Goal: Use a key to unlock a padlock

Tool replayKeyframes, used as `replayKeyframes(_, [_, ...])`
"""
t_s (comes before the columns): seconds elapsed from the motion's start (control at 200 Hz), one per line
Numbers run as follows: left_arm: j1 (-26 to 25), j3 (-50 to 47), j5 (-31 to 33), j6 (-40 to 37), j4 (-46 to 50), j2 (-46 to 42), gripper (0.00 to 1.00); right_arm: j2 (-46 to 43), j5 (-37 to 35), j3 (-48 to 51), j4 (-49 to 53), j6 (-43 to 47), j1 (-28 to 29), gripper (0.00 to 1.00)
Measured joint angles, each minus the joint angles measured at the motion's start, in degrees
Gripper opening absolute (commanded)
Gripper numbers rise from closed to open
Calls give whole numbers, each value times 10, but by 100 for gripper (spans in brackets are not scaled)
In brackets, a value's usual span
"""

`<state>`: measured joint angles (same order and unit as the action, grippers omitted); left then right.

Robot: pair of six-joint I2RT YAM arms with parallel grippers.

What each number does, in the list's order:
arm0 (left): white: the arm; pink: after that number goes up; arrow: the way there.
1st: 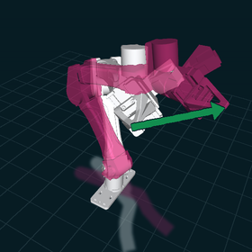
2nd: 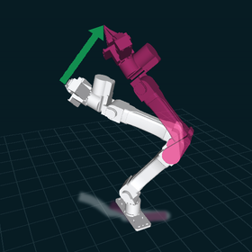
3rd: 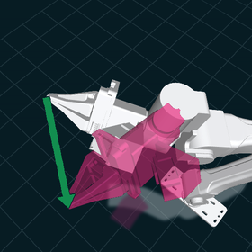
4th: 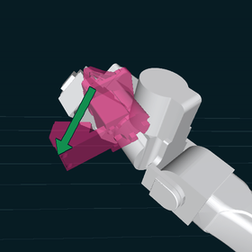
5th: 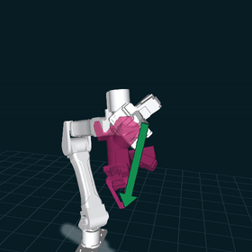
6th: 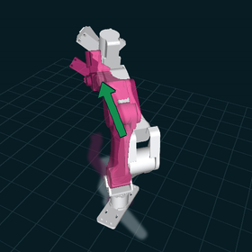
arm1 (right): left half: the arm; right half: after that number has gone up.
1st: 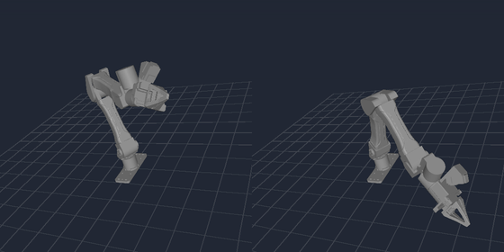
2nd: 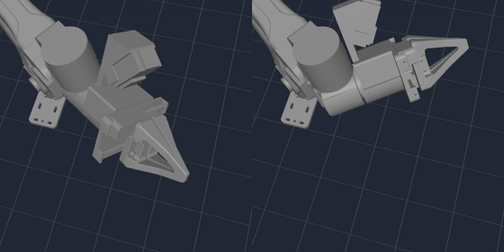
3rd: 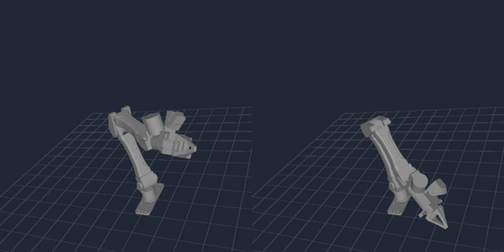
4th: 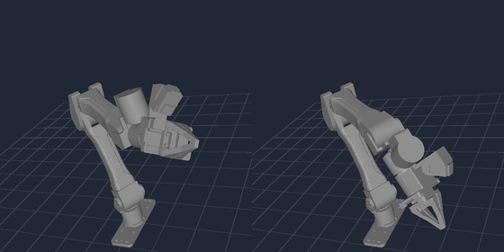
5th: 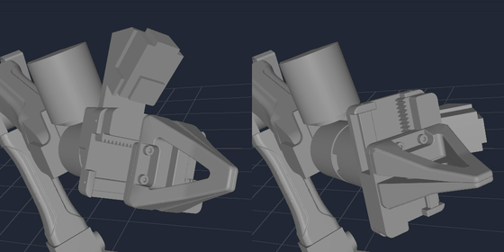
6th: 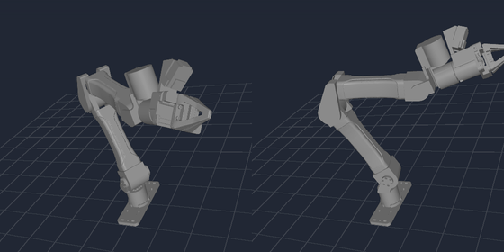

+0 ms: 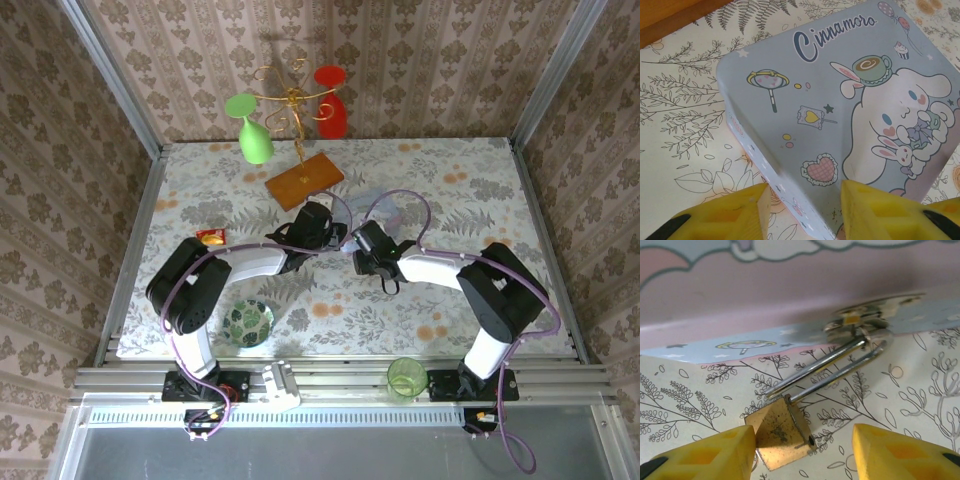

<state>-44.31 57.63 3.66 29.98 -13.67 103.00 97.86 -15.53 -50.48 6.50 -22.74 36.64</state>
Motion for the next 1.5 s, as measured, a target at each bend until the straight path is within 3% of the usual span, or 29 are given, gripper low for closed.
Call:
replayKeyframes(0.56, [1,-7,-4,0,-12,0,42,29,-19,21,-87,51,22,55])
replayKeyframes(0.775, [1,-7,-5,0,-14,0,42,37,-42,22,-106,43,30,37])
replayKeyframes(0.855, [1,-9,-5,0,-17,0,41,35,-35,35,-136,18,24,25])
replayKeyframes(1.01, [1,-17,-5,6,-33,0,41,29,-20,53,-174,-27,20,16])
replayKeyframes(1.26, [0,-29,-5,19,-59,1,39,30,-40,61,-191,-89,9,16])
replayKeyframes(1.5, [-2,-30,-5,20,-63,2,37,-17,-1,127,-268,-133,-37,16])
